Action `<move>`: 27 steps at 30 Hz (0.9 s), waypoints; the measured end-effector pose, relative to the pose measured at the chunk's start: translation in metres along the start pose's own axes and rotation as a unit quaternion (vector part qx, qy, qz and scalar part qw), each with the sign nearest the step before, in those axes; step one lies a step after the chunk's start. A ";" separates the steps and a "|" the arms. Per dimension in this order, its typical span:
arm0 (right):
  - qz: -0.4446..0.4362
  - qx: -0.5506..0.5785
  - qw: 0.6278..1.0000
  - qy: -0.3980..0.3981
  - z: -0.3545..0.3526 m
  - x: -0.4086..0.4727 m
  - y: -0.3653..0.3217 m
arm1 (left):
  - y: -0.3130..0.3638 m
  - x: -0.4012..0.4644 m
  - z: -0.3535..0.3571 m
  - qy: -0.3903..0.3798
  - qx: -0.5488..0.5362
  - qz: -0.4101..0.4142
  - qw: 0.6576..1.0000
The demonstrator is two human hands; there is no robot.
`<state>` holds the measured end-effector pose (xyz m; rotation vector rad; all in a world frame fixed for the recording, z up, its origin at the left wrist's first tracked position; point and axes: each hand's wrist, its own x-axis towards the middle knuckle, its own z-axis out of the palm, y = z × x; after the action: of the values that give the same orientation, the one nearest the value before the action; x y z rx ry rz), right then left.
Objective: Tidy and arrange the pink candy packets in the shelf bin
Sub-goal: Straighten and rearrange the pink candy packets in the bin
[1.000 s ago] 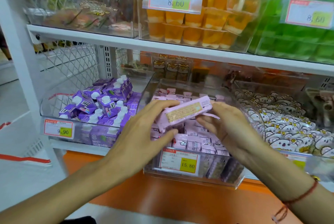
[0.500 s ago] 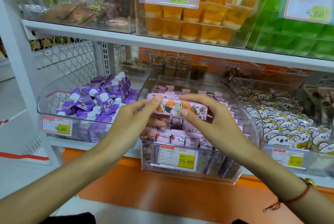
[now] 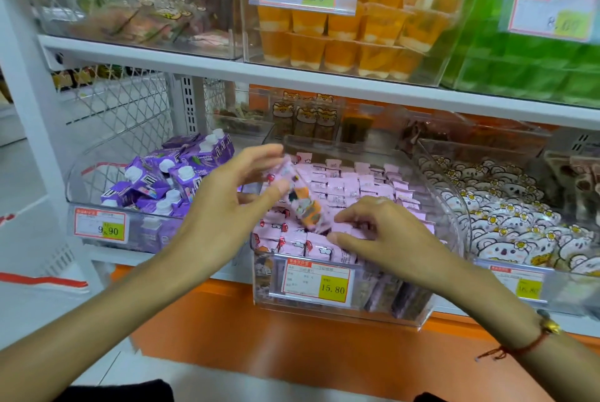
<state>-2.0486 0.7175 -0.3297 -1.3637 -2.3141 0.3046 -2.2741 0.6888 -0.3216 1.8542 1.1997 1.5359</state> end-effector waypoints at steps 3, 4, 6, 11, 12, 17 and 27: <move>0.014 -0.011 1.000 -0.001 -0.003 -0.002 0.001 | 0.001 -0.001 -0.002 -0.047 0.122 0.034 0.991; 0.014 -0.017 1.000 -0.002 -0.004 -0.003 0.001 | 0.003 0.002 -0.004 -0.053 0.164 0.054 0.984; 0.012 -0.026 1.000 -0.005 -0.004 -0.004 0.000 | 0.009 0.009 -0.009 -0.088 0.219 0.105 0.966; 0.005 -0.031 0.999 -0.004 -0.005 -0.004 -0.002 | 0.018 0.030 0.009 -0.266 0.316 0.153 0.898; 0.003 -0.030 1.000 -0.005 -0.006 -0.005 -0.002 | 0.017 0.033 0.015 -0.276 0.340 0.151 0.886; -0.016 -0.051 0.999 -0.005 -0.004 -0.005 0.000 | 0.000 0.035 0.029 -0.334 0.420 0.108 0.837; -0.024 -0.068 0.997 -0.016 -0.003 -0.001 0.003 | -0.005 0.014 0.028 -0.285 0.449 0.152 0.833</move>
<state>-2.0448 0.7179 -0.3283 -1.3724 -2.4291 0.1585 -2.2492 0.7081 -0.3260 2.9223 1.4734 0.3646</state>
